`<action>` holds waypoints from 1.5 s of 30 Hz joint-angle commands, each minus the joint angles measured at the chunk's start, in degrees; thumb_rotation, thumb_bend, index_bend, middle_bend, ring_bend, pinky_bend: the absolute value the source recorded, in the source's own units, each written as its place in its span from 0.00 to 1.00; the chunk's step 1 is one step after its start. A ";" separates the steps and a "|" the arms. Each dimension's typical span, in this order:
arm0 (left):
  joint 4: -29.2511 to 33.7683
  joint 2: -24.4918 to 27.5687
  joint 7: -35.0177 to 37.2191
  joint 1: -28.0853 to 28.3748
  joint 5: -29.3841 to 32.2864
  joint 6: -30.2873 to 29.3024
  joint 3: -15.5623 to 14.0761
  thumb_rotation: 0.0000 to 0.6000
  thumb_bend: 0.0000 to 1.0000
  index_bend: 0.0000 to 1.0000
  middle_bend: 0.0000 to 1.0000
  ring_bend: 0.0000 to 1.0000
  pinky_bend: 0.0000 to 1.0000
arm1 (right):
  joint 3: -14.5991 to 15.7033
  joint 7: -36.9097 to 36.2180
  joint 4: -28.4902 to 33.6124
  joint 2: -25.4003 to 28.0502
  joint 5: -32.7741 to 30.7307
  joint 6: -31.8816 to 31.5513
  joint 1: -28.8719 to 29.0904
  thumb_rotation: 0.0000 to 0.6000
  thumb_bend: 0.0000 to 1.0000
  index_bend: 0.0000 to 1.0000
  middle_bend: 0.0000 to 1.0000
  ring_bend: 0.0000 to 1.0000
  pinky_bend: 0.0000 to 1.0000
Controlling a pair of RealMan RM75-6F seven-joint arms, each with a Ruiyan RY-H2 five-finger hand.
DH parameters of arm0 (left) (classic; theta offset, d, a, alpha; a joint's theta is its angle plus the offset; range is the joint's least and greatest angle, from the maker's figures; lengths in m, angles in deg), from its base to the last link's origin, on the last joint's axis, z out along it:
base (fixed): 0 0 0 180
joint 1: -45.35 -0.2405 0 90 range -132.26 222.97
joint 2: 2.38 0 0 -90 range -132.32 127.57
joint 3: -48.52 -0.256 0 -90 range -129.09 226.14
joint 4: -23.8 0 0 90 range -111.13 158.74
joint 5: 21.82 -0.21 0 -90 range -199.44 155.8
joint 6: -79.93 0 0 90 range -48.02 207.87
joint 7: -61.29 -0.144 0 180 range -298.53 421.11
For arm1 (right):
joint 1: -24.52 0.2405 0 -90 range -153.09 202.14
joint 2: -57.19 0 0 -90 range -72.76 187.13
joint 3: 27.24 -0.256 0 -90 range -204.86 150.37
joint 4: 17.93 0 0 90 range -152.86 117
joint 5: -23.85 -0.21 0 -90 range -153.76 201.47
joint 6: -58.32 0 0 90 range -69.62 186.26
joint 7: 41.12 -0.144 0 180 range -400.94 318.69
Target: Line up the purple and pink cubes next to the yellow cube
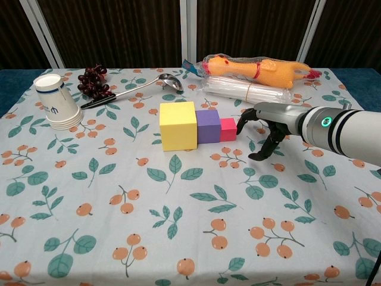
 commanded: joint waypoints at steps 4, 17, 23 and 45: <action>-0.03 -0.02 0.07 -0.06 0.00 -0.05 -0.03 1.00 0.00 0.15 0.13 0.10 0.09 | -0.05 -0.14 -0.32 -0.49 0.10 -0.12 0.26 1.00 0.22 0.23 0.00 0.00 0.00; -0.14 -0.06 0.15 -0.25 0.12 -0.07 -0.14 1.00 0.00 0.15 0.13 0.10 0.09 | 0.34 1.03 -0.10 -0.88 0.34 -1.38 0.88 1.00 0.22 0.23 0.00 0.00 0.00; -0.28 -0.17 0.38 -0.04 -0.01 -0.32 0.24 1.00 0.00 0.15 0.13 0.10 0.09 | 1.26 -0.12 5.49 4.69 3.83 -5.15 -1.95 1.00 0.23 0.23 0.00 0.00 0.00; 2.37 0.03 -2.48 1.52 1.43 1.12 1.71 1.00 0.00 0.15 0.13 0.10 0.09 | 14.07 -26.01 13.61 27.41 43.97 -38.68 -34.18 1.00 0.32 0.19 0.07 0.00 0.00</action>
